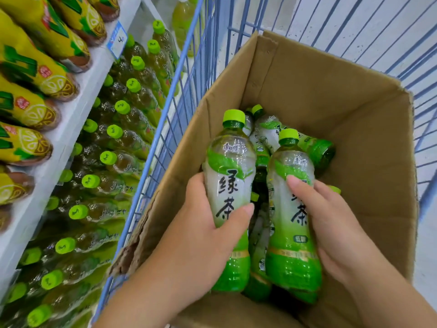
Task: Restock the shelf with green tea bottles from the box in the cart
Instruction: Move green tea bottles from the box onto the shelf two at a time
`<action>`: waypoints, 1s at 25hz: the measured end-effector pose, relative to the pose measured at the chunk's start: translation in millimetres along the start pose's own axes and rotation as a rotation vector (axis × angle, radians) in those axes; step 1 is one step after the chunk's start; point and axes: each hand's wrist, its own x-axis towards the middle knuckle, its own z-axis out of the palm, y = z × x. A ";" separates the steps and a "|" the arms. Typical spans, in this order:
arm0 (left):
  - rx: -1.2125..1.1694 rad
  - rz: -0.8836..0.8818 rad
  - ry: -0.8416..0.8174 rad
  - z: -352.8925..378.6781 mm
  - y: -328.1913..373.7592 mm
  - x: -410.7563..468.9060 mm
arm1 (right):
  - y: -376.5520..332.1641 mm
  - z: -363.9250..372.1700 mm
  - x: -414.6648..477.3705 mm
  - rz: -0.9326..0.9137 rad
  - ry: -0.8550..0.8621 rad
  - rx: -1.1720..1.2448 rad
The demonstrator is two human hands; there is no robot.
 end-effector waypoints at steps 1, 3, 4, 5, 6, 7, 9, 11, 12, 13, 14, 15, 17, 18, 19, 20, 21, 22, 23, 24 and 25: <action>-0.012 0.017 0.016 1.4 -1.7 -1.0 | 2.9 3.0 -4.7 0.012 0.004 0.023; -0.036 0.036 0.054 6.1 -4.9 -3.6 | 6.3 7.9 -13.9 0.017 0.014 0.023; -0.050 0.038 0.076 10.1 -5.8 -5.7 | 6.9 8.8 -18.7 0.011 0.023 0.014; -0.060 0.040 0.106 14.4 -7.3 -7.7 | 7.2 9.6 -21.7 -0.001 0.018 0.004; -0.066 0.044 0.143 18.8 -7.8 -11.3 | 7.2 8.9 -24.3 -0.012 -0.001 -0.007; -0.073 0.049 0.181 22.6 -8.2 -15.1 | 6.4 8.6 -25.6 -0.023 -0.031 -0.019; -0.116 0.061 0.273 30.3 -7.1 -27.5 | -0.3 7.9 -27.9 -0.040 -0.099 -0.052; -0.175 0.077 0.401 37.5 -4.7 -45.6 | -12.0 8.6 -32.1 -0.068 -0.191 -0.111; -0.202 0.088 0.467 40.8 -2.3 -55.0 | -19.0 10.6 -36.0 -0.088 -0.234 -0.156; -0.232 0.096 0.530 43.0 0.1 -64.9 | -25.9 14.3 -40.8 -0.107 -0.272 -0.203; -0.269 0.099 0.588 44.0 3.2 -75.6 | -32.4 19.9 -46.1 -0.125 -0.305 -0.247; -0.311 0.100 0.635 44.3 5.0 -86.2 | -37.4 26.9 -51.5 -0.147 -0.335 -0.290; -0.383 0.111 0.718 40.0 4.4 -111.5 | -43.5 45.6 -63.8 -0.217 -0.413 -0.398; -0.395 0.116 0.760 35.5 1.4 -124.6 | -43.5 56.4 -69.2 -0.254 -0.462 -0.449; -0.396 0.122 0.806 28.8 -3.7 -138.1 | -42.2 69.8 -74.5 -0.285 -0.524 -0.493; -0.402 0.128 0.846 20.7 -9.7 -151.8 | -39.7 84.4 -80.4 -0.310 -0.596 -0.530; -0.408 0.131 0.893 10.4 -19.4 -168.1 | -34.5 103.5 -87.5 -0.332 -0.675 -0.568; -0.406 0.127 0.939 0.2 -29.7 -183.0 | -28.7 122.6 -95.2 -0.349 -0.737 -0.603; -0.396 0.116 0.987 -10.3 -41.0 -197.6 | -21.2 141.8 -102.3 -0.363 -0.781 -0.634; -0.388 0.101 1.040 -21.2 -54.3 -212.5 | -10.7 161.9 -109.4 -0.369 -0.819 -0.661; -0.389 0.081 1.087 -31.4 -68.7 -226.1 | 2.0 181.2 -116.8 -0.374 -0.852 -0.688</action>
